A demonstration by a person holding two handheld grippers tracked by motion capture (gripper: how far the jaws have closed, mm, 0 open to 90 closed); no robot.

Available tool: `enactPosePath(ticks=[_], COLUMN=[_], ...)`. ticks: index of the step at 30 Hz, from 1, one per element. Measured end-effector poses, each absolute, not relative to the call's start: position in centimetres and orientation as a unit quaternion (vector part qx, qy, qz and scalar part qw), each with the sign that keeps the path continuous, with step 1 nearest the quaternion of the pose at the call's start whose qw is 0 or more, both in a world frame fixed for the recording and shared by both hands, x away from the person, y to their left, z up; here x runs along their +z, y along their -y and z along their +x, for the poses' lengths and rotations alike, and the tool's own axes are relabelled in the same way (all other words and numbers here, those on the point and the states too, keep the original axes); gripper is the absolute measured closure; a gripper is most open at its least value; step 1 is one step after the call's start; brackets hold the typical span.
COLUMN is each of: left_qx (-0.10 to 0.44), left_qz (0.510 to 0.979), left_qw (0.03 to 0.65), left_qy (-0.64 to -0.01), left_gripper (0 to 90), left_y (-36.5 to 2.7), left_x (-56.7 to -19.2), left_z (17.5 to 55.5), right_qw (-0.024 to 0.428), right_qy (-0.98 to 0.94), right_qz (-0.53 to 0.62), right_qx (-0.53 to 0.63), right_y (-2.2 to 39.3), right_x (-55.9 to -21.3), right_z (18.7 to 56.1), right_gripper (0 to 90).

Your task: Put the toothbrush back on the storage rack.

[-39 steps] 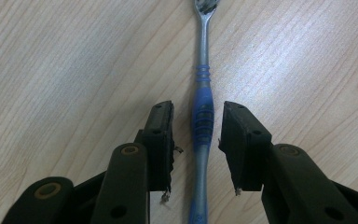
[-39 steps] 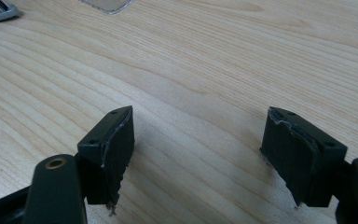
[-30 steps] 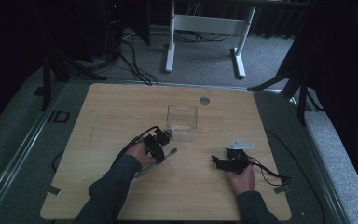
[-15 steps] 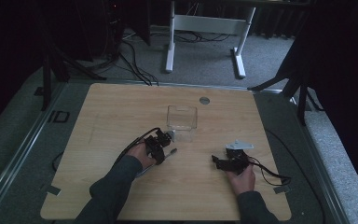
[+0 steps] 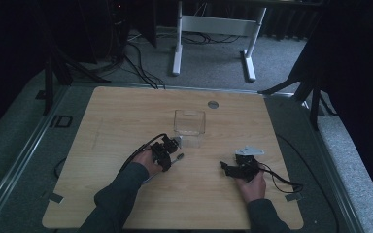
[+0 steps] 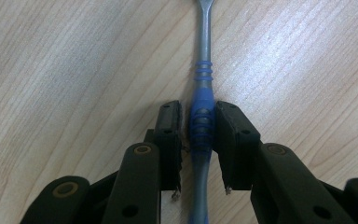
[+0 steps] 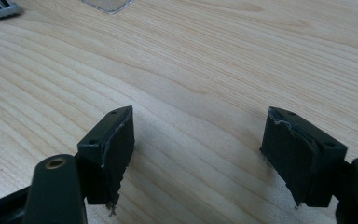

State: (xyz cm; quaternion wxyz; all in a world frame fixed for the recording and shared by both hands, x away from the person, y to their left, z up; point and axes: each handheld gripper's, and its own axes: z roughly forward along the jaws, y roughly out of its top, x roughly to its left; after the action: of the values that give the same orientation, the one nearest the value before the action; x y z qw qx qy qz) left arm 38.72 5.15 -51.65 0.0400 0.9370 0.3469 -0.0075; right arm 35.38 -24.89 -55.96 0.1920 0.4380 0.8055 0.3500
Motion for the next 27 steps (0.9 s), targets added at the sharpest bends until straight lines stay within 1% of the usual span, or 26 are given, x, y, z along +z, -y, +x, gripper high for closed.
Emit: enactPosePath(ticks=[14, 27], left_qx=[0.002, -0.005], left_qz=[0.938, 0.936], left_qw=[0.037, 0.039], left_qy=[-0.345, -0.349], left_gripper=[76.5, 78.0], left_y=[-5.08, -5.26], left_x=[-51.63, -51.6], left_z=[38.58, 38.77], right_qw=[0.192, 0.192], right_qy=[-0.805, -0.805], right_qz=[0.438, 0.438], right_qx=[0.35, 0.35], right_y=[24.89, 24.89], right_x=[-55.96, -55.96], right_z=[35.38, 35.38], right_gripper=[25.0, 25.0])
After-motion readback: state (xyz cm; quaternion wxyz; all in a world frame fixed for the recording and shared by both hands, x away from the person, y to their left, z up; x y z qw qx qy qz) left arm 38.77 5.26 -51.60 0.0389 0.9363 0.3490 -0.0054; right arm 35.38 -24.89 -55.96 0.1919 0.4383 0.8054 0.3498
